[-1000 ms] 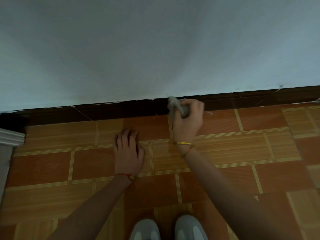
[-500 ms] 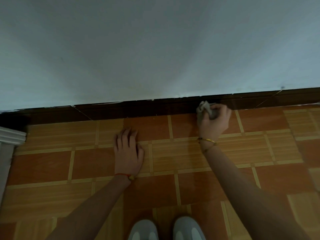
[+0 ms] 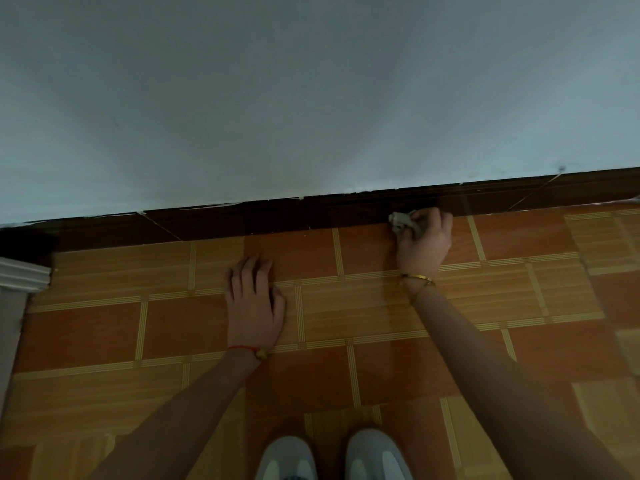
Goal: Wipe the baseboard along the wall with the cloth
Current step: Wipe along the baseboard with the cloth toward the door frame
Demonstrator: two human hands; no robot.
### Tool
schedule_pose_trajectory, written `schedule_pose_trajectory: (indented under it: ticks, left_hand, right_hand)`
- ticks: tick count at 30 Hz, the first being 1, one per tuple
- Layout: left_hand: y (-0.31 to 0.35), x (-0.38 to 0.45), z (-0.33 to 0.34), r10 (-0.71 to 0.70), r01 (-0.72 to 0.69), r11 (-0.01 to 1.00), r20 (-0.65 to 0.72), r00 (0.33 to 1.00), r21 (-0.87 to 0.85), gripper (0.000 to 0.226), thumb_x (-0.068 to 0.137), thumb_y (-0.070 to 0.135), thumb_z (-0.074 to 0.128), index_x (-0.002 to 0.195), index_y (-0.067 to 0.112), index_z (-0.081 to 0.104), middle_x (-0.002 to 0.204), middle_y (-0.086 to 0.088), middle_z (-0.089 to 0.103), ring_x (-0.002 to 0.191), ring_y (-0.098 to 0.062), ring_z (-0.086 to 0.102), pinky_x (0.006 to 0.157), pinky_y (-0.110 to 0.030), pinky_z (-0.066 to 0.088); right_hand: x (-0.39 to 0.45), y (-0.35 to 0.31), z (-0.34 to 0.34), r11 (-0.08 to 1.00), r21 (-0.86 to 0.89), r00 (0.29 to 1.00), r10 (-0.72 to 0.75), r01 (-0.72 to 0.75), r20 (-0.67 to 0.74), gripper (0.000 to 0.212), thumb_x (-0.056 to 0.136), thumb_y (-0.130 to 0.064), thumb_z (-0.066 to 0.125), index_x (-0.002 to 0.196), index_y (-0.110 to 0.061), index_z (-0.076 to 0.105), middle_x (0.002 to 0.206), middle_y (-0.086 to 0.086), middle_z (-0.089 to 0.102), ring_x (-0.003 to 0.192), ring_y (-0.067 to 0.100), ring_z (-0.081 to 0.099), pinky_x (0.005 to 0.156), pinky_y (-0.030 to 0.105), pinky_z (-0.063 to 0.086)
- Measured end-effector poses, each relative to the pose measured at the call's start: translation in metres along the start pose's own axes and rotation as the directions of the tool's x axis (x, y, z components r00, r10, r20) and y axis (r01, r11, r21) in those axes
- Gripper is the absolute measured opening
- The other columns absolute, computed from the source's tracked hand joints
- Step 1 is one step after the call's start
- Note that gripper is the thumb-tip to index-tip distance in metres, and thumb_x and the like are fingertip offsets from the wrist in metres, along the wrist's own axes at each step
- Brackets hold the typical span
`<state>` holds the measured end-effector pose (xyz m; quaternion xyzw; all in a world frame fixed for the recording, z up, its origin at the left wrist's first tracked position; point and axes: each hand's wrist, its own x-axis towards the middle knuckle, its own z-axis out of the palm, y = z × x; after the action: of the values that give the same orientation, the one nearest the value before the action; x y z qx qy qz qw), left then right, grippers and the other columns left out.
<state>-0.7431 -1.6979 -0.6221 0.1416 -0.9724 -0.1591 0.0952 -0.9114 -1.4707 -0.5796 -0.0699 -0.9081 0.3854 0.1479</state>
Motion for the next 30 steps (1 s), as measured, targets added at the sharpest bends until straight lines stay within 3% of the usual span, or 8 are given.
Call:
schedule_pose_trajectory:
  ticks: [4, 9, 15, 17, 20, 23, 27, 30]
  left_hand:
    - [0.002, -0.001, 0.001, -0.001, 0.001, 1.0, -0.004, 1.0, 0.007, 0.048, 0.094, 0.025, 0.039, 0.135, 0.005, 0.051, 0.142, -0.019, 0.047, 0.134, -0.039, 0.043, 0.12, -0.058, 0.022]
    - [0.005, 0.0, 0.001, -0.022, 0.022, 0.999, -0.001, 1.0, 0.028, 0.049, 0.092, 0.024, 0.037, 0.134, 0.004, 0.051, 0.14, -0.02, 0.048, 0.132, -0.041, 0.044, 0.118, -0.06, 0.025]
    - [0.025, 0.006, -0.001, -0.039, 0.039, 0.999, 0.002, 0.999, -0.019, 0.05, 0.089, 0.026, 0.038, 0.134, 0.009, 0.051, 0.14, -0.015, 0.049, 0.131, -0.038, 0.043, 0.117, -0.059, 0.023]
    - [0.043, 0.011, 0.004, 0.028, -0.028, 0.999, 0.024, 0.999, -0.028, 0.049, 0.089, 0.026, 0.04, 0.133, 0.01, 0.052, 0.138, -0.013, 0.05, 0.128, -0.037, 0.045, 0.115, -0.057, 0.027]
    - [0.069, 0.019, 0.015, 0.099, -0.092, 0.991, 0.068, 0.993, -0.095, 0.049, 0.088, 0.025, 0.042, 0.133, 0.011, 0.054, 0.137, -0.012, 0.052, 0.125, -0.037, 0.047, 0.112, -0.06, 0.031]
    - [0.088, 0.023, 0.023, 0.119, -0.109, 0.991, 0.136, 0.984, -0.083, 0.05, 0.09, 0.028, 0.04, 0.136, 0.013, 0.052, 0.141, -0.012, 0.05, 0.13, -0.036, 0.045, 0.115, -0.061, 0.028]
    - [0.1, 0.026, 0.03, 0.086, -0.083, 0.996, 0.167, 0.982, -0.029, 0.05, 0.092, 0.031, 0.039, 0.137, 0.014, 0.052, 0.141, -0.014, 0.049, 0.133, -0.035, 0.042, 0.115, -0.064, 0.026]
    - [0.099, 0.024, 0.036, 0.08, -0.081, 0.997, 0.168, 0.982, 0.001, 0.049, 0.094, 0.031, 0.039, 0.138, 0.014, 0.051, 0.143, -0.014, 0.048, 0.135, -0.035, 0.04, 0.116, -0.065, 0.024]
  right_hand:
    - [-0.008, -0.007, 0.005, 0.998, -0.013, 0.997, -0.053, 0.054, 0.058, 0.03, 0.073, 0.007, 0.065, 0.099, -0.005, 0.056, 0.109, 0.014, 0.051, 0.093, 0.028, 0.055, 0.076, 0.029, 0.046]
    - [-0.035, -0.02, 0.018, 0.97, -0.02, 0.939, -0.231, 0.243, 0.254, 0.034, 0.076, 0.0, 0.069, 0.106, -0.012, 0.057, 0.109, 0.009, 0.052, 0.097, 0.022, 0.051, 0.08, 0.03, 0.047]
    - [-0.024, -0.009, 0.005, 0.9, -0.137, 0.859, -0.335, 0.414, 0.388, 0.043, 0.072, 0.014, 0.059, 0.107, -0.01, 0.058, 0.111, 0.014, 0.052, 0.098, 0.03, 0.049, 0.079, 0.036, 0.045]
    - [-0.012, 0.004, -0.009, 0.892, -0.223, 0.881, -0.297, 0.394, 0.369, 0.045, 0.071, 0.015, 0.057, 0.109, -0.008, 0.059, 0.113, 0.016, 0.052, 0.099, 0.034, 0.048, 0.081, 0.04, 0.047]
    - [0.017, 0.036, -0.04, 0.921, -0.328, 0.96, -0.129, 0.209, 0.25, 0.047, 0.072, 0.016, 0.055, 0.112, -0.008, 0.059, 0.117, 0.018, 0.05, 0.1, 0.037, 0.048, 0.082, 0.044, 0.048]
    - [0.038, 0.049, -0.059, 0.938, -0.336, 0.98, -0.012, 0.079, 0.198, 0.039, 0.076, 0.011, 0.058, 0.11, -0.009, 0.059, 0.114, 0.019, 0.051, 0.098, 0.04, 0.05, 0.08, 0.041, 0.047]
    - [0.025, 0.03, -0.045, 0.933, -0.306, 0.949, -0.091, 0.187, 0.302, 0.038, 0.078, 0.004, 0.061, 0.113, -0.011, 0.06, 0.113, 0.016, 0.053, 0.098, 0.038, 0.052, 0.08, 0.044, 0.05]
    - [-0.002, 0.01, -0.03, 0.909, -0.176, 0.854, -0.27, 0.379, 0.444, 0.039, 0.079, 0.003, 0.058, 0.115, -0.012, 0.06, 0.117, 0.014, 0.054, 0.103, 0.034, 0.051, 0.086, 0.043, 0.048]
